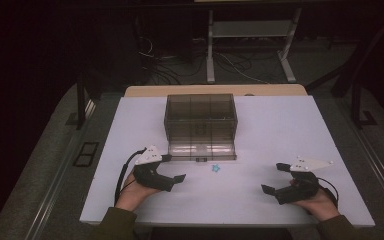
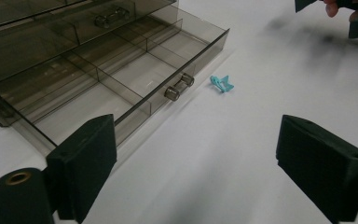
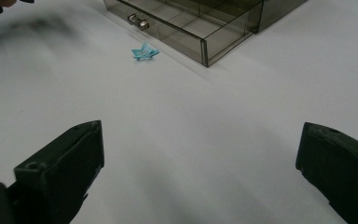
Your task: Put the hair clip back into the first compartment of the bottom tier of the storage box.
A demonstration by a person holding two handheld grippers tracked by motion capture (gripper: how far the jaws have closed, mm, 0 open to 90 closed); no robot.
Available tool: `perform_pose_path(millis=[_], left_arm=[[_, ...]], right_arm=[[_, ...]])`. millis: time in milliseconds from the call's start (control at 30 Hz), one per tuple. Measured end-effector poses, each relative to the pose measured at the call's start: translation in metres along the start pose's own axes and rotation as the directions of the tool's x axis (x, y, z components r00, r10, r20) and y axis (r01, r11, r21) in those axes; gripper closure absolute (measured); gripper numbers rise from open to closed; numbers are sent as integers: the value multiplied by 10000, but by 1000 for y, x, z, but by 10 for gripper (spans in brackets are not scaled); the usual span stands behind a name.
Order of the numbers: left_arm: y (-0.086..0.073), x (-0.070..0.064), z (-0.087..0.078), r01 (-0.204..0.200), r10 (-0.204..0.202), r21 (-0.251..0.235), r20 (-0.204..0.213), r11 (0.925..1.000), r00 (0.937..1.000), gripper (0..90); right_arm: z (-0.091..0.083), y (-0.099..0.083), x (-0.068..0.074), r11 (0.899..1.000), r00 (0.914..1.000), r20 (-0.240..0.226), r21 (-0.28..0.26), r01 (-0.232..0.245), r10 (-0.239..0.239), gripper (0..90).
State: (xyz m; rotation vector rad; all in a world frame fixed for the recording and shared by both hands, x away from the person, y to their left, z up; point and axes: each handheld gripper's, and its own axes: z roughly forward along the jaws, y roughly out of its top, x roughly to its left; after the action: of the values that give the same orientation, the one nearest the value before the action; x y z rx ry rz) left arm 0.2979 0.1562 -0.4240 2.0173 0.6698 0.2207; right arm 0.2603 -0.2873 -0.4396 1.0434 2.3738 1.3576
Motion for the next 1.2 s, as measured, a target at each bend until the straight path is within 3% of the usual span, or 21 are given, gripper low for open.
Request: perform_pose_path(millis=[367,1200], left_arm=[[4,-3,6,23,-19,-120,327,9999,9995,221],[13,-6,16,42,-25,-354,479,9994,9989,323]], right_arm=[[0,0,-1,10000,10000,4,10,-6,6,4],[0,1,0,10000,10000,43,-23,11,-11,4]])
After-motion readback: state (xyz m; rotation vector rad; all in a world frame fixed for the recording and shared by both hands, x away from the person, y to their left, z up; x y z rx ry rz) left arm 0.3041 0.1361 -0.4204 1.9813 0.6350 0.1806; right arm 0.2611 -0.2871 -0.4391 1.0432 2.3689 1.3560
